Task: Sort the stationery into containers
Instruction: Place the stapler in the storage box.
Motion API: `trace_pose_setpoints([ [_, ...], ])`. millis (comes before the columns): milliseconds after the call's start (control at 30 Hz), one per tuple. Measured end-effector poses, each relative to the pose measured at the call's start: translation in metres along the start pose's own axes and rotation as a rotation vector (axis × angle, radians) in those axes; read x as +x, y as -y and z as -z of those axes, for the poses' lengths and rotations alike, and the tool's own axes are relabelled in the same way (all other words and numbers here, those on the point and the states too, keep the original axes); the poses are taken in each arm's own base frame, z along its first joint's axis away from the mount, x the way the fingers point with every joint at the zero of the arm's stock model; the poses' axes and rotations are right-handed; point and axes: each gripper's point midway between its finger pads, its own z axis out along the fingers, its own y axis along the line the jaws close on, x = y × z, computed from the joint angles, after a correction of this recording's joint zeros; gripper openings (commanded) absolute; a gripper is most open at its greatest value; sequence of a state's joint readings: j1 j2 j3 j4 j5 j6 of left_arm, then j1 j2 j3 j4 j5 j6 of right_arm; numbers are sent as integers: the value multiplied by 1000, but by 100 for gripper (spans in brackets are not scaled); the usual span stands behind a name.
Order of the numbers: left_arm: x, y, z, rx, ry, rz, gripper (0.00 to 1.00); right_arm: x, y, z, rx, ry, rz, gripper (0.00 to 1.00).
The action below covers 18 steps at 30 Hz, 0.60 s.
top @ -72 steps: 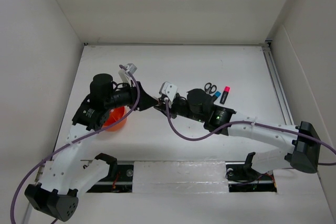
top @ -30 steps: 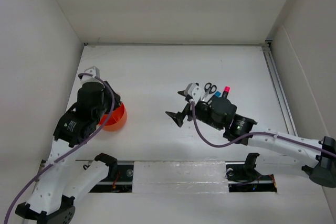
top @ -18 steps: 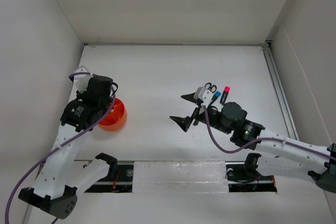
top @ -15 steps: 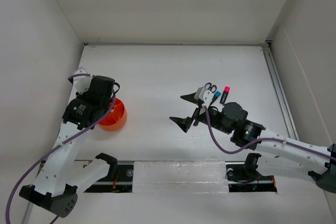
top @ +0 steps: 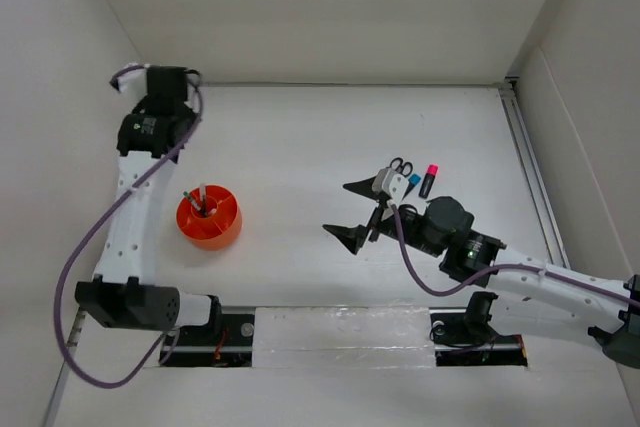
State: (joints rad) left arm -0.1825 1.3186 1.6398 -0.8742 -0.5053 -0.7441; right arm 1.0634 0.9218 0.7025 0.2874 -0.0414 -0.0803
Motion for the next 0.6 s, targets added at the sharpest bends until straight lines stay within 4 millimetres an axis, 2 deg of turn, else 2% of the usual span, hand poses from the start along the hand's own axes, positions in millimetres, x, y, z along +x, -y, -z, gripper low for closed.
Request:
trace_pose_setpoints([
  [33,-7,-16,-22,-36,-10,29,0,0,0,1,1,1,0,100],
  [67,-14,-40,-43,-99,-9,58,0,-1,1,2,3,5,1,100],
  [133,-16,-85,-64,-205,-25,75,0,-2,1,4,6,13,1,100],
  [167,-14,-96,-63,-223,-38,70,0,-3,1,4,6,16,1,100],
  [233,-15,-101,-51,-195,-31,57,0,-4,1,4,7,22,1,100],
  [333,-22,-108,-17,-142,43,51,0,-2,-1,2,-3,18,1,100],
  [400,-21,-121,4,-135,97,55,0,2,-2,0,-12,8,1,100],
  [500,0,-145,14,-155,125,40,0,6,-5,-1,-27,-3,0,100],
  [600,32,-162,6,-186,62,0,0,1,-6,1,-38,12,0,100],
])
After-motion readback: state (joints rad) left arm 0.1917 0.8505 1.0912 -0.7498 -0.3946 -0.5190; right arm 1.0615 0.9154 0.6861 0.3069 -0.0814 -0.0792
